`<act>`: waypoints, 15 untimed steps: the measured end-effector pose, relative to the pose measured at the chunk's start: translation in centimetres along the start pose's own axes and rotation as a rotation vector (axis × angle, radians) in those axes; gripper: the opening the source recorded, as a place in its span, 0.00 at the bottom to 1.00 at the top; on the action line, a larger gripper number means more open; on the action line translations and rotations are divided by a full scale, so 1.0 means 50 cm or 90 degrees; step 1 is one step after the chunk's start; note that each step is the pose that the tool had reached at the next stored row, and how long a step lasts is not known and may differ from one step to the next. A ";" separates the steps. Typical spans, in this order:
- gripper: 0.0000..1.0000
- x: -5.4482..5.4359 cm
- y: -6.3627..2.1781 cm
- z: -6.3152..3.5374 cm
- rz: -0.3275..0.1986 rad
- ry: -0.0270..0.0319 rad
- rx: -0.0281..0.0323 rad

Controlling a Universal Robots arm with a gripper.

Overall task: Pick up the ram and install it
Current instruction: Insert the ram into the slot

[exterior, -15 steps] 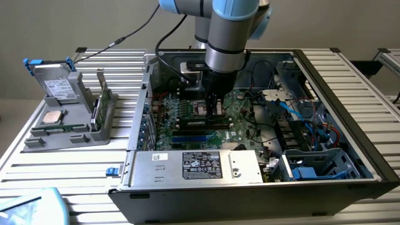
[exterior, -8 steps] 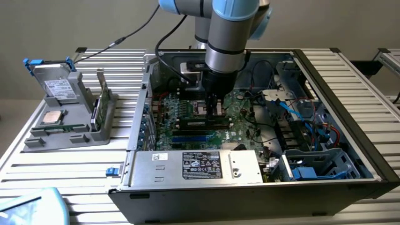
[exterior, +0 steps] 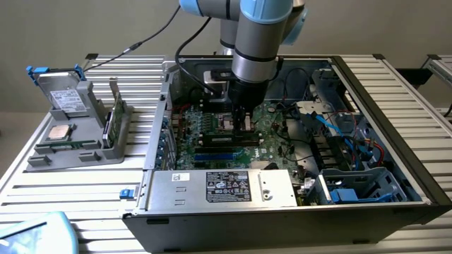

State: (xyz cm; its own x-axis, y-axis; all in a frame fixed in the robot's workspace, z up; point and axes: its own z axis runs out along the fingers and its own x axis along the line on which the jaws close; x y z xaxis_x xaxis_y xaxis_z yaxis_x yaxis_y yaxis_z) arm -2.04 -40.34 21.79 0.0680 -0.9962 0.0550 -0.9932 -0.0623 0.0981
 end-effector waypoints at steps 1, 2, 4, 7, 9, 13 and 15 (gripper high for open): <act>0.14 0.000 0.000 0.001 0.000 0.0000 0.0000; 0.14 0.000 0.000 0.001 0.000 0.0000 0.0000; 0.14 -0.001 0.000 0.002 0.000 0.0001 0.0000; 0.14 -0.003 0.000 0.002 0.000 0.0000 0.0000; 0.14 -0.003 0.000 0.002 0.000 0.0001 0.0000; 0.14 -0.003 -0.001 0.005 0.000 0.0002 0.0000; 0.14 -0.003 -0.001 0.005 0.000 0.0005 -0.0001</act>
State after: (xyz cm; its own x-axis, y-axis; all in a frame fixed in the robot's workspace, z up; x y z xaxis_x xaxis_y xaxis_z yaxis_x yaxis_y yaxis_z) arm -2.03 -40.21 21.51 0.0680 -0.9961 0.0558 -0.9932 -0.0623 0.0982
